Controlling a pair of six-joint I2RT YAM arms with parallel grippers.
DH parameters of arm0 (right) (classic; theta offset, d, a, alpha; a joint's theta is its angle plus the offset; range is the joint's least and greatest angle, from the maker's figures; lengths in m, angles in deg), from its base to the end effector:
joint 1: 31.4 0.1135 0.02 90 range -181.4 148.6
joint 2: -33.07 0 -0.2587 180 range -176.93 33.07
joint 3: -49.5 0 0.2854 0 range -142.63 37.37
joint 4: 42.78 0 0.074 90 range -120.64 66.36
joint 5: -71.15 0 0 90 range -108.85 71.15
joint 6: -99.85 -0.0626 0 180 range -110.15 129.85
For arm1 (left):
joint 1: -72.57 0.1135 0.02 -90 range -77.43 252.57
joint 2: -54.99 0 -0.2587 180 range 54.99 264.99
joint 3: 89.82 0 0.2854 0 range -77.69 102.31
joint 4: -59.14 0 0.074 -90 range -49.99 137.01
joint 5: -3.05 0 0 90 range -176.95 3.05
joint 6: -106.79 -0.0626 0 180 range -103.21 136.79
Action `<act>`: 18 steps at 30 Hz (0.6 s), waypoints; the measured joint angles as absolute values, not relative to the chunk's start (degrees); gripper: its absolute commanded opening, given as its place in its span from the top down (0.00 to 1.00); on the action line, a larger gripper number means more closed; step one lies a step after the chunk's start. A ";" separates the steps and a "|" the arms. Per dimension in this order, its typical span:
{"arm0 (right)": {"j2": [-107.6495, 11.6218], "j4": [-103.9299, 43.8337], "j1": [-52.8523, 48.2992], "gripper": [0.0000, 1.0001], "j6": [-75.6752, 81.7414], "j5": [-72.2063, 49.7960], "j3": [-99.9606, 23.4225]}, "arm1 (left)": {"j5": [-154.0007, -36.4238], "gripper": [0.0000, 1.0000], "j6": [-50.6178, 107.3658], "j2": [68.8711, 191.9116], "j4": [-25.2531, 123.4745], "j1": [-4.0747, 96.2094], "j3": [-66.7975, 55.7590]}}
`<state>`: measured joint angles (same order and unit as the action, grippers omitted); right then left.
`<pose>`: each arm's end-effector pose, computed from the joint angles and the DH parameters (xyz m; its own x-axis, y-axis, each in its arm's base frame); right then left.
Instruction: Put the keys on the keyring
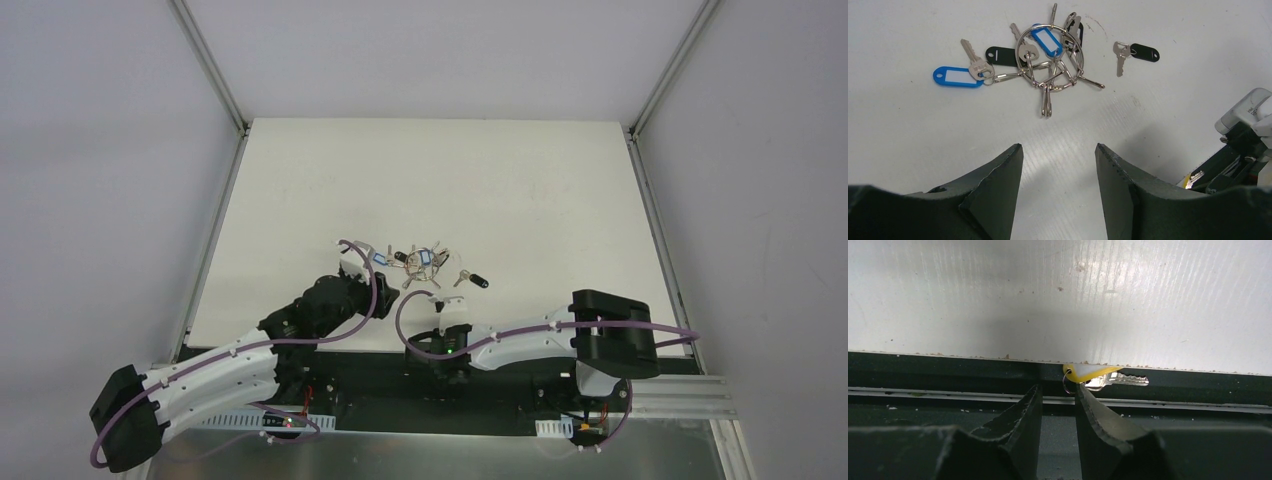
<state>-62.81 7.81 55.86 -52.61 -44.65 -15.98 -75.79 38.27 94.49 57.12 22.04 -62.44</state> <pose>0.0422 0.3114 0.0977 -0.8163 -0.3576 -0.4536 -0.3724 0.9261 -0.0599 0.1560 -0.1704 0.1850 -0.3781 -0.1059 -0.9197 0.5369 0.7842 -0.3111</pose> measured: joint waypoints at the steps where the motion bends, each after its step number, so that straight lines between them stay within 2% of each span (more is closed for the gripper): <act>1: -62.96 7.60 55.86 0.72 -52.70 -44.80 -15.87 | -75.79 0.46 38.29 94.73 57.12 22.04 -62.44; 5: -63.22 7.16 55.86 0.78 -53.02 -45.63 -14.64 | -75.79 0.46 38.29 95.76 57.14 22.04 -62.44; 9: -63.22 7.16 55.95 0.90 -53.22 -46.20 -14.23 | -75.79 0.46 38.29 96.76 57.16 22.04 -62.44; 11: -63.20 7.16 56.10 1.00 -53.24 -46.88 -14.21 | -75.79 0.46 38.27 97.25 57.14 22.04 -62.44; 18: -62.98 6.66 56.36 1.00 -53.13 -48.60 -14.03 | -75.77 0.46 38.27 98.25 57.29 22.04 -62.44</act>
